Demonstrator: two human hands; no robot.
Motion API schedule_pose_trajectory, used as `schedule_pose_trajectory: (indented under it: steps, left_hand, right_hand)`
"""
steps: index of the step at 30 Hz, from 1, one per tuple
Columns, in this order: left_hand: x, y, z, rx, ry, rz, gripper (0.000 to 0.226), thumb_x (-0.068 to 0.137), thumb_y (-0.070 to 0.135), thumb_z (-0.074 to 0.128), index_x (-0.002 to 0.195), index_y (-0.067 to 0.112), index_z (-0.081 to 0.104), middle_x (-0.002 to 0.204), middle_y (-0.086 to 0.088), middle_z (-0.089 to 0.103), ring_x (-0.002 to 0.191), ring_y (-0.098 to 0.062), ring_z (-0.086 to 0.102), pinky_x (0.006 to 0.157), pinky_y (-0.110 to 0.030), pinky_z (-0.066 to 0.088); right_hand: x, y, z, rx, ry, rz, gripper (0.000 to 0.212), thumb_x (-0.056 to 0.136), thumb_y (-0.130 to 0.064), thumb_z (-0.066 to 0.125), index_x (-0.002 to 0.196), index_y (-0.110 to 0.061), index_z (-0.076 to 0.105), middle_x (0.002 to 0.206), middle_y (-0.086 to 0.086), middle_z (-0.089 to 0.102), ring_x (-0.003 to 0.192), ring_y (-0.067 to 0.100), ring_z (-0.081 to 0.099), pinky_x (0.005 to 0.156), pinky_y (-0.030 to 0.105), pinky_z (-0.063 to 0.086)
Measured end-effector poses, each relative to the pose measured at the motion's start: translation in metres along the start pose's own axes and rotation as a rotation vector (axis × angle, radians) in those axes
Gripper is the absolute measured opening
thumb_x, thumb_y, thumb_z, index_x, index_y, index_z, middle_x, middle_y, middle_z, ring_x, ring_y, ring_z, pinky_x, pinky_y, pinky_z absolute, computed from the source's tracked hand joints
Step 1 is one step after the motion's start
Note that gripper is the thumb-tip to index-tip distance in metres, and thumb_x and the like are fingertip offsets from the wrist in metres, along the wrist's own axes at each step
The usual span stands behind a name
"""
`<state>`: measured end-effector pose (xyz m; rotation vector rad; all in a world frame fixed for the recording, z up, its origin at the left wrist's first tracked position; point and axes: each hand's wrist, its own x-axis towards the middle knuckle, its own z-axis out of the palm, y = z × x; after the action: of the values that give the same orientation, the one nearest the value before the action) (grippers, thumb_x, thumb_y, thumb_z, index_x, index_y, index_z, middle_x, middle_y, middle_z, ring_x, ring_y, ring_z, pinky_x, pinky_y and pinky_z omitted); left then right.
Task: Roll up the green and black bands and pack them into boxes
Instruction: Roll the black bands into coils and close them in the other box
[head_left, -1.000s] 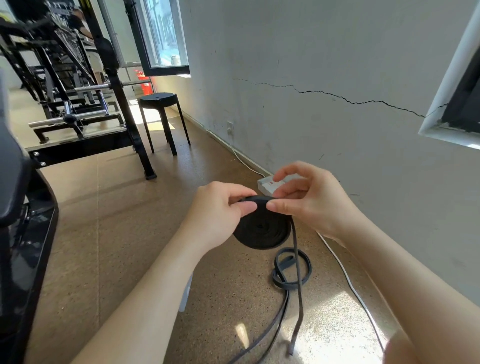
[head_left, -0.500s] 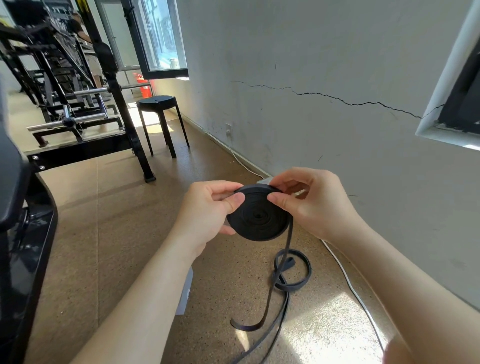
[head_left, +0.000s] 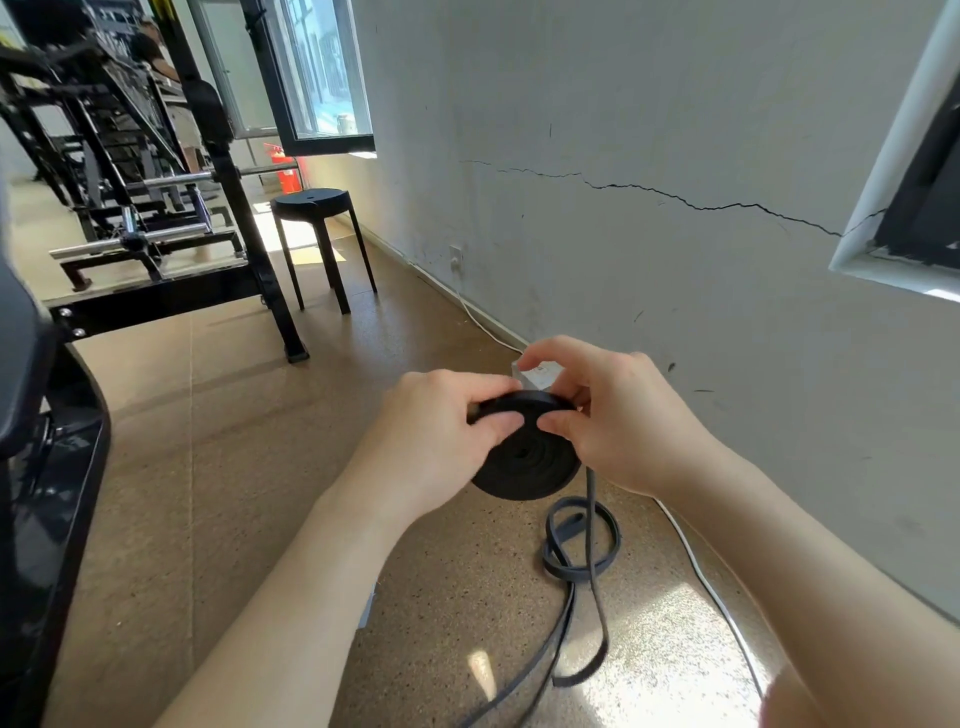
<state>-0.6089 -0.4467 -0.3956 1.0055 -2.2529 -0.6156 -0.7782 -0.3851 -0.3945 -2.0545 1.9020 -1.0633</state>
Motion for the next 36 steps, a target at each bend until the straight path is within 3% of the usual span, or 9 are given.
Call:
schedule_pose_trajectory:
  steps: [2, 6, 11, 18, 22, 25, 30, 33, 36]
  left_hand:
    - [0.001, -0.001, 0.0, 0.011, 0.021, -0.026, 0.026, 0.089, 0.029, 0.065, 0.113, 0.037, 0.069, 0.102, 0.01, 0.072, 0.096, -0.007, 0.063, 0.08, -0.025, 0.054]
    - [0.004, -0.005, -0.002, -0.046, 0.036, -0.094, 0.02, 0.085, 0.021, 0.07, 0.102, 0.031, 0.074, 0.092, 0.011, 0.072, 0.088, -0.004, 0.063, 0.071, -0.012, 0.047]
    - [0.006, -0.005, 0.002, -0.064, 0.053, -0.158, 0.015, 0.079, 0.018, 0.075, 0.087, 0.031, 0.076, 0.079, 0.014, 0.071, 0.079, -0.001, 0.064, 0.071, -0.021, 0.053]
    - [0.0, 0.003, 0.002, 0.258, -0.116, 0.011, 0.02, 0.087, 0.027, 0.064, 0.103, 0.036, 0.072, 0.084, 0.006, 0.069, 0.087, -0.017, 0.063, 0.074, -0.033, 0.053]
    - [0.0, 0.001, 0.0, 0.193, -0.141, 0.025, 0.021, 0.086, 0.027, 0.066, 0.102, 0.039, 0.072, 0.077, 0.008, 0.067, 0.078, -0.016, 0.06, 0.067, -0.032, 0.05]
    - [0.004, -0.007, -0.006, 0.072, -0.073, -0.017, 0.018, 0.086, 0.022, 0.068, 0.096, 0.035, 0.074, 0.074, 0.015, 0.066, 0.073, -0.006, 0.06, 0.067, -0.031, 0.051]
    - [0.008, -0.018, -0.012, 0.01, 0.049, -0.065, 0.02, 0.085, 0.024, 0.069, 0.102, 0.035, 0.072, 0.086, 0.018, 0.07, 0.091, -0.011, 0.065, 0.084, -0.041, 0.054]
    - [0.008, -0.019, -0.01, -0.026, 0.084, -0.082, 0.019, 0.085, 0.023, 0.069, 0.1, 0.035, 0.073, 0.081, 0.023, 0.067, 0.093, -0.011, 0.066, 0.085, -0.042, 0.054]
    - [0.01, -0.02, -0.007, -0.098, 0.105, -0.113, 0.02, 0.086, 0.021, 0.068, 0.102, 0.031, 0.073, 0.089, 0.015, 0.072, 0.092, -0.012, 0.067, 0.081, -0.043, 0.057]
  right_hand:
    - [0.0, 0.0, 0.001, -0.003, -0.01, -0.008, 0.042, 0.083, -0.011, 0.073, 0.113, -0.033, 0.054, 0.08, -0.01, 0.068, 0.075, 0.013, 0.063, 0.073, 0.04, 0.056]
    - [-0.002, 0.0, 0.003, 0.076, -0.01, 0.038, 0.038, 0.079, -0.016, 0.079, 0.101, -0.037, 0.056, 0.078, -0.015, 0.068, 0.075, 0.005, 0.065, 0.074, 0.03, 0.056]
    - [0.0, 0.002, 0.004, 0.108, -0.019, 0.098, 0.032, 0.073, -0.017, 0.083, 0.089, -0.037, 0.063, 0.08, -0.013, 0.07, 0.075, 0.001, 0.066, 0.077, 0.026, 0.056]
    - [-0.003, -0.004, 0.007, -0.108, -0.067, -0.035, 0.039, 0.079, -0.016, 0.077, 0.104, -0.029, 0.05, 0.086, -0.009, 0.074, 0.075, 0.013, 0.063, 0.075, 0.033, 0.052]
    - [-0.003, -0.003, 0.009, -0.007, -0.058, -0.019, 0.042, 0.076, -0.017, 0.08, 0.102, -0.03, 0.049, 0.078, -0.012, 0.073, 0.066, -0.001, 0.059, 0.067, 0.023, 0.051]
    - [-0.001, 0.001, 0.004, 0.155, -0.015, 0.04, 0.035, 0.074, -0.021, 0.082, 0.093, -0.034, 0.056, 0.079, -0.013, 0.07, 0.072, 0.0, 0.064, 0.067, 0.017, 0.053]
    - [0.0, 0.007, 0.001, 0.231, 0.037, 0.11, 0.026, 0.069, -0.02, 0.086, 0.081, -0.034, 0.067, 0.078, -0.009, 0.071, 0.073, 0.005, 0.067, 0.075, 0.027, 0.058]
    - [0.001, 0.006, 0.003, 0.217, 0.086, 0.125, 0.026, 0.069, -0.022, 0.086, 0.078, -0.036, 0.066, 0.074, -0.01, 0.07, 0.07, 0.004, 0.067, 0.071, 0.026, 0.058]
    - [0.002, 0.006, 0.003, 0.212, 0.146, 0.11, 0.025, 0.071, -0.022, 0.085, 0.077, -0.037, 0.066, 0.073, -0.013, 0.068, 0.07, 0.001, 0.065, 0.067, 0.017, 0.054]
